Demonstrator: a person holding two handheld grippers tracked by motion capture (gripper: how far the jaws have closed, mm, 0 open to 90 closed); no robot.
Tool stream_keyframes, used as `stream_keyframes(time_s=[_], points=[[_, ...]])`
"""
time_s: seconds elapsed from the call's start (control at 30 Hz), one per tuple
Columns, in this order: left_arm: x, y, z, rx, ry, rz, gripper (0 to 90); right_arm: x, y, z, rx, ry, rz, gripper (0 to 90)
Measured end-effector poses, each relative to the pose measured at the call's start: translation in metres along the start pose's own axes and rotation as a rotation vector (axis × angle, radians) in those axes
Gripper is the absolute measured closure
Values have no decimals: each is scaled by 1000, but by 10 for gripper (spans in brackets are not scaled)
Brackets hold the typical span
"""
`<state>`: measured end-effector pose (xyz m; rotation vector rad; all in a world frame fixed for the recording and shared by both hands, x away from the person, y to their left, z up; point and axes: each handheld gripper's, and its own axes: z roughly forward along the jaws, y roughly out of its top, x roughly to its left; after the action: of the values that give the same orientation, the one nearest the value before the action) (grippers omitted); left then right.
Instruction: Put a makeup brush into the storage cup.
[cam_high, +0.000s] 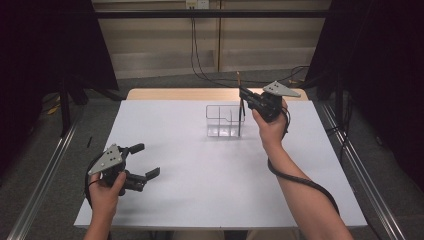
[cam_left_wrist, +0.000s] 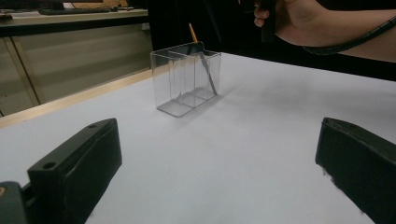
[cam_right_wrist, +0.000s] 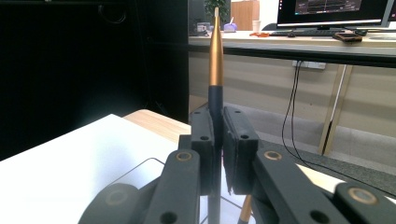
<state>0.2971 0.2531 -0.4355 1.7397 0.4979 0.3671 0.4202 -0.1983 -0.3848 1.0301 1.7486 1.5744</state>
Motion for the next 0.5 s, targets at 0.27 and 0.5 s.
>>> stream_keyframes(time_s=[0.27, 0.5], points=[[0, 0, 0, -2, -1, -1, 4, 1, -2, 4, 6, 2, -2, 834], [0, 0, -1, -6, 1, -5, 4, 2, -3, 7, 10, 3, -4, 834]])
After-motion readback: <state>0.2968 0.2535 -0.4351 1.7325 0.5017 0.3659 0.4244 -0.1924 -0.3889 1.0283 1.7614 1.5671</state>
